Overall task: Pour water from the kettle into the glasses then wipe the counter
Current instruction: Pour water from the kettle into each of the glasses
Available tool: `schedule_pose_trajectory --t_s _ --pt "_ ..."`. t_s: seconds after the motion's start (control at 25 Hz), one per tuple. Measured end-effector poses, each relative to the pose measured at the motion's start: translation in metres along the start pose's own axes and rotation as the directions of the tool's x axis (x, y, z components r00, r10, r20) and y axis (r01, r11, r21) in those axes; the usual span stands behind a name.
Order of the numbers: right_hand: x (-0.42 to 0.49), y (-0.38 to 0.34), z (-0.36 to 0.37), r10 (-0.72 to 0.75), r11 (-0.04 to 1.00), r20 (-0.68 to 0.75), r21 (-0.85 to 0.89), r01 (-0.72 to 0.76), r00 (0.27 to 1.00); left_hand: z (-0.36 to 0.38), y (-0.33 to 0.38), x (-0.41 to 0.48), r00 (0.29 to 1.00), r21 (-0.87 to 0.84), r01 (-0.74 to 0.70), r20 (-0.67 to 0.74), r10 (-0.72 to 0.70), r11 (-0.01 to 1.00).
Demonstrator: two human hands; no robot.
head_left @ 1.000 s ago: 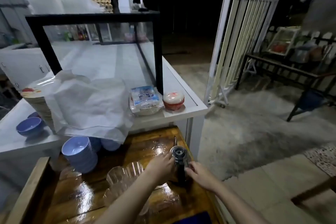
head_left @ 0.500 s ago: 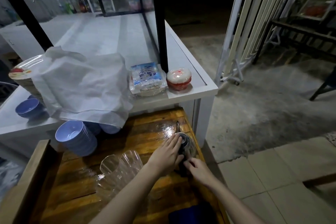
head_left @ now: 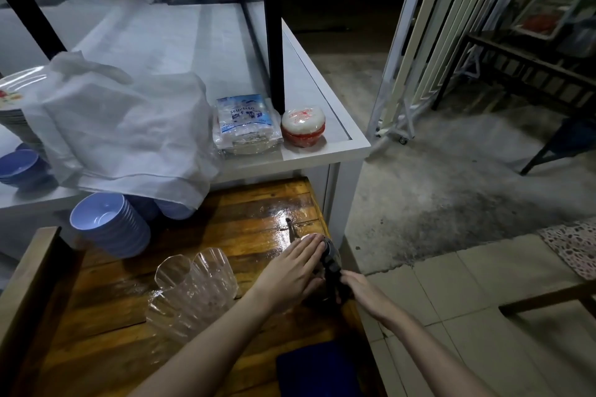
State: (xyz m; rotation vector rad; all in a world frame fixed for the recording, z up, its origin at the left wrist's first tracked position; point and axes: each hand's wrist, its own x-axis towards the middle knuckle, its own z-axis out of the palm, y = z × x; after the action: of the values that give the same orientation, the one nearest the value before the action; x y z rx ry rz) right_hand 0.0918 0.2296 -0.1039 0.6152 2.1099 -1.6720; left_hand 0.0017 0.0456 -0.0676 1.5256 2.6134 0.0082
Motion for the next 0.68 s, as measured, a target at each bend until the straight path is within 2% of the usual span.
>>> schedule_pose_trajectory --t_s 0.16,0.28,0.44,0.52,0.68 --pt "-0.024 0.001 -0.003 0.037 0.988 -0.187 0.152 -0.008 0.982 0.009 0.021 0.000 0.997 -0.005 -0.058 -0.053 0.057 0.998" --pt "-0.030 -0.002 0.007 0.080 0.961 -0.309 0.277 0.009 0.948 0.014 0.032 0.000 0.997 -0.018 -0.016 -0.079 0.015 1.000" --pt "-0.026 -0.009 0.024 0.173 0.870 -0.415 0.490 0.059 0.893 0.007 0.035 -0.002 0.997 -0.047 0.032 -0.064 -0.035 0.998" --pt "-0.023 -0.015 0.029 0.178 0.847 -0.445 0.523 0.093 0.877 0.004 0.034 -0.006 0.995 -0.059 0.069 -0.064 -0.073 0.996" --pt "-0.026 -0.022 0.033 0.144 0.877 -0.475 0.468 0.110 0.868 -0.001 0.031 -0.016 0.992 -0.121 0.114 -0.048 -0.120 0.986"
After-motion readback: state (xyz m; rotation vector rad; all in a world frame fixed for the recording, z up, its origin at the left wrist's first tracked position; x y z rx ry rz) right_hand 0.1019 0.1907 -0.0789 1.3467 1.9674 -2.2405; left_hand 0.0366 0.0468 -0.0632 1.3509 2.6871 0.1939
